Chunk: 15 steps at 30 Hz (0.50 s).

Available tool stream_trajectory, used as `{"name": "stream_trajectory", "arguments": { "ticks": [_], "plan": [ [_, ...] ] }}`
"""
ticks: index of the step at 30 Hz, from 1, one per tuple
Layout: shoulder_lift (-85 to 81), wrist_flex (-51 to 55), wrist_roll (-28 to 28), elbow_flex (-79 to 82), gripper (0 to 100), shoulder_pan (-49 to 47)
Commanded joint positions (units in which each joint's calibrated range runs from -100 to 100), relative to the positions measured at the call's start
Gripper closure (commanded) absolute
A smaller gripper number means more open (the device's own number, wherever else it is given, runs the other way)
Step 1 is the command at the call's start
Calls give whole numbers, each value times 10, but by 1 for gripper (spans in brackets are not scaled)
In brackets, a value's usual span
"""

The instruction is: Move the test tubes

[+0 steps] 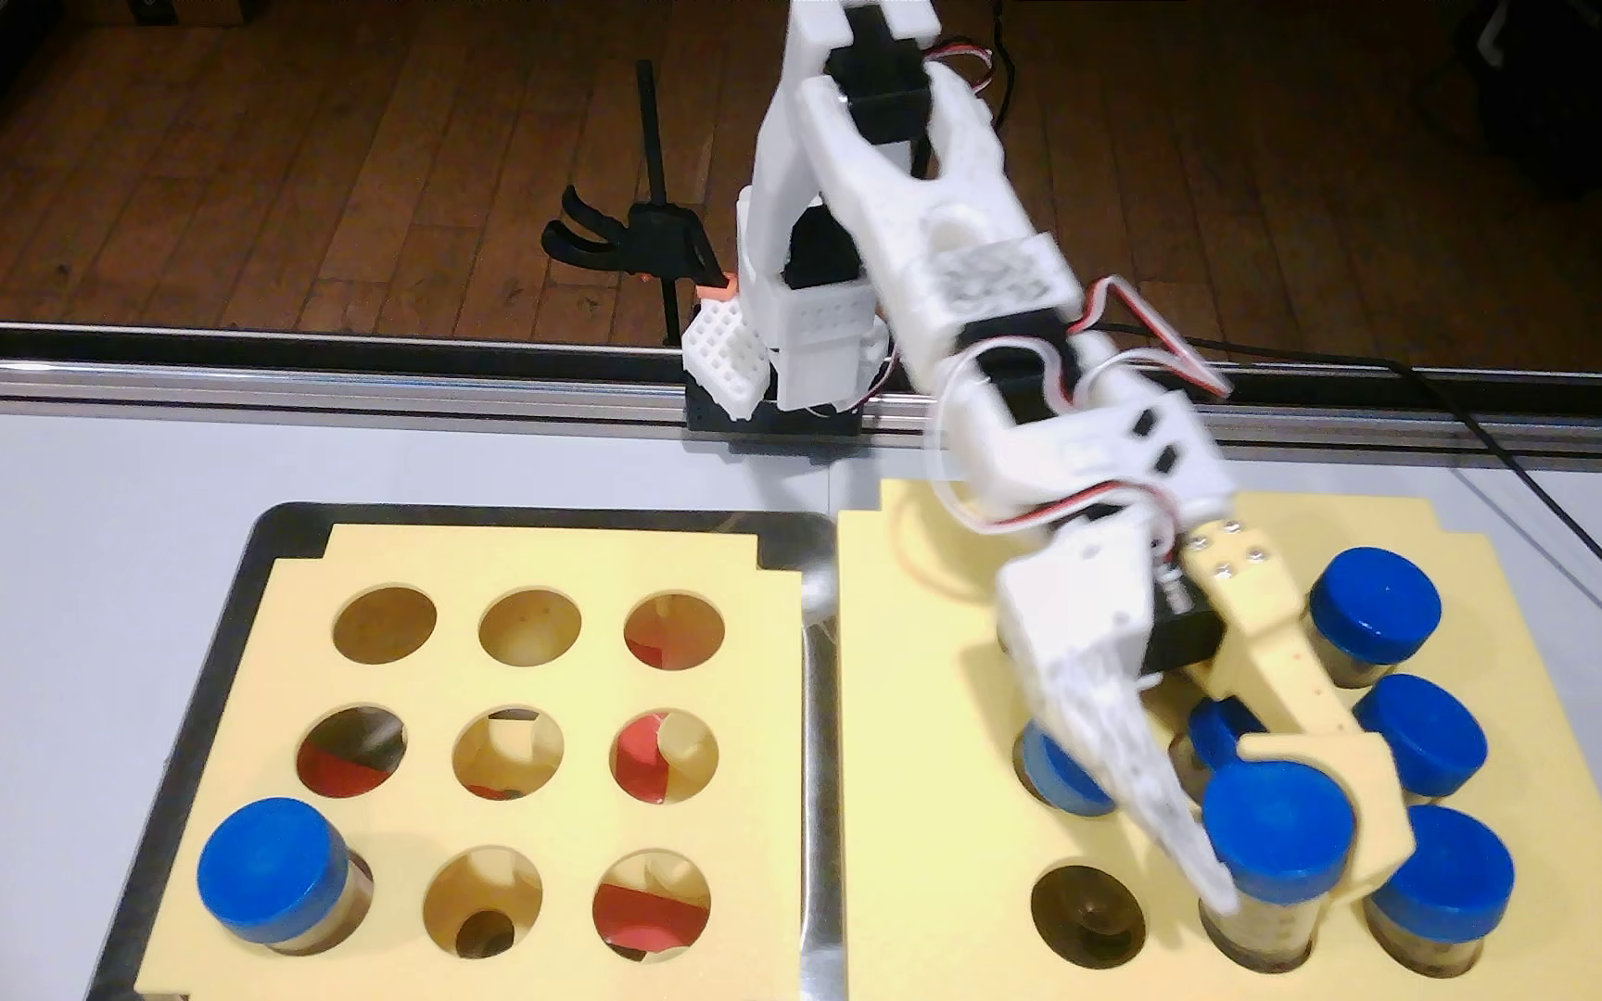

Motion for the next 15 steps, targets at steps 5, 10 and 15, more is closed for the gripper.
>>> {"name": "stream_trajectory", "arguments": {
  "ticks": [5, 10, 15],
  "plan": [
    [11, 62, -6, -25, 74, 8],
    [-18, 60, -2, -82, 70, 67],
    [-117, 59, -1, -80, 70, 148]
  ]
}}
